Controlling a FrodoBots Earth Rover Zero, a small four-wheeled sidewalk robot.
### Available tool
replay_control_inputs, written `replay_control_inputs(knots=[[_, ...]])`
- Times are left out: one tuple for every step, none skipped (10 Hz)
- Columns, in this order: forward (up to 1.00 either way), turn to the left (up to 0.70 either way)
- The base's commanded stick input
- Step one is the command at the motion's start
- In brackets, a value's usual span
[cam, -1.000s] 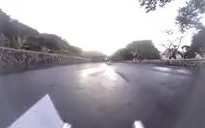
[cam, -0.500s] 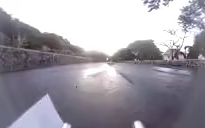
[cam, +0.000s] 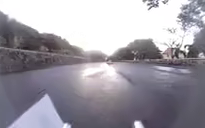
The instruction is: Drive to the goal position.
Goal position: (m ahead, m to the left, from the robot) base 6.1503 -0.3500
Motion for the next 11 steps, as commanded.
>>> replay_control_inputs(knots=[[0.5,0.0],[0.5,0.0],[0.5,0.0],[0.5,0.0],[0.5,0.0],[0.5,0.0],[0.5,0.0],[0.5,0.0],[0.5,-0.25],[0.5,-0.44],[0.5,-0.26]])
